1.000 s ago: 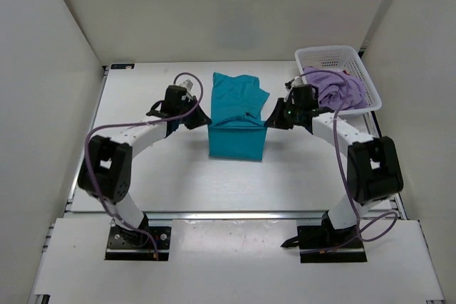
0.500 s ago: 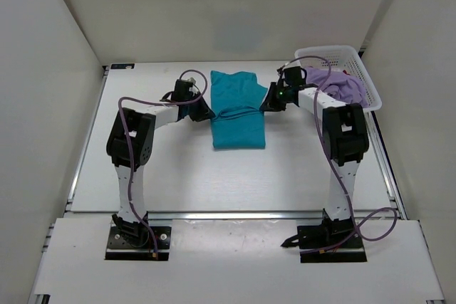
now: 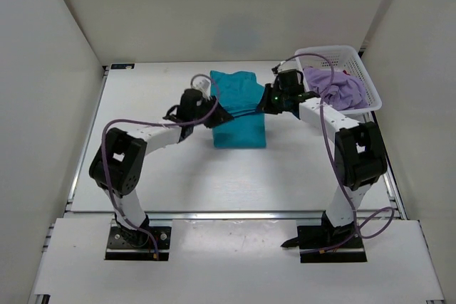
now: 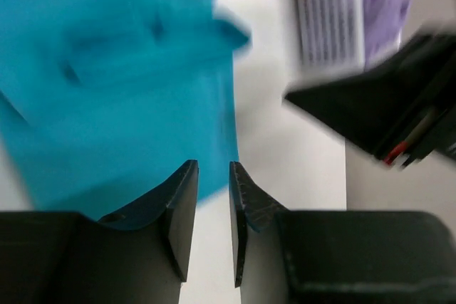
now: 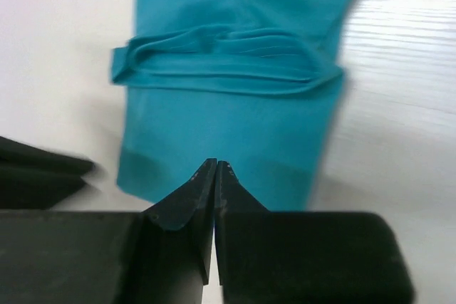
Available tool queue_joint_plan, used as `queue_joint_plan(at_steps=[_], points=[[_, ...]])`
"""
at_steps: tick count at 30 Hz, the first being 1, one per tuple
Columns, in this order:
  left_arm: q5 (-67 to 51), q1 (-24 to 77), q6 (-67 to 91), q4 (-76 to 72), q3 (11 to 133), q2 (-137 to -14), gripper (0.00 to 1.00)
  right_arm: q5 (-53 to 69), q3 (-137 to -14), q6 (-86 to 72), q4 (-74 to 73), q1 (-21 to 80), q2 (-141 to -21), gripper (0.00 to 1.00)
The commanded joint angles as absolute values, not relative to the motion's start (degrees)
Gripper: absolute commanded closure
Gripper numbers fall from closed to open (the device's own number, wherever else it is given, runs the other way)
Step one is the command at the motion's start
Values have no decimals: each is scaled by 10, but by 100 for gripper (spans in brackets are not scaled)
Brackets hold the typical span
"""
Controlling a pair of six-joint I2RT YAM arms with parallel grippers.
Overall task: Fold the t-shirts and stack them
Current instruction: Fold the folded rectangular tshirt in 1/3 of the way
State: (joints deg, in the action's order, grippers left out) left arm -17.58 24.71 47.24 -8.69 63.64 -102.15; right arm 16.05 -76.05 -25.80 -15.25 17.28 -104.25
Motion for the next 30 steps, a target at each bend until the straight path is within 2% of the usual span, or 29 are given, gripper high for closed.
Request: queue_joint_plan(at_steps=[1, 4, 16, 22, 25, 27, 30], points=[[-170, 281, 497, -122, 548, -1015, 67, 152, -737, -256, -94, 209, -1028, 100], [-189, 272, 518, -155, 485, -1024, 70, 175, -764, -253, -111, 220, -1076, 100], [-181, 293, 476, -153, 402, -995, 70, 178, -962, -236, -207, 254, -1278, 100], [-178, 287, 465, -142, 378, -977, 70, 171, -1131, -247, -249, 233, -1366, 100], [-179, 287, 461, -135, 374, -955, 69, 166, -1256, -247, -306, 220, -1403, 100], [-175, 287, 459, -127, 371, -931, 69, 158, -1273, -230, -338, 222, -1398, 100], [-151, 288, 450, -119, 367, -904, 68, 120, -1208, -202, -316, 238, -1312, 100]])
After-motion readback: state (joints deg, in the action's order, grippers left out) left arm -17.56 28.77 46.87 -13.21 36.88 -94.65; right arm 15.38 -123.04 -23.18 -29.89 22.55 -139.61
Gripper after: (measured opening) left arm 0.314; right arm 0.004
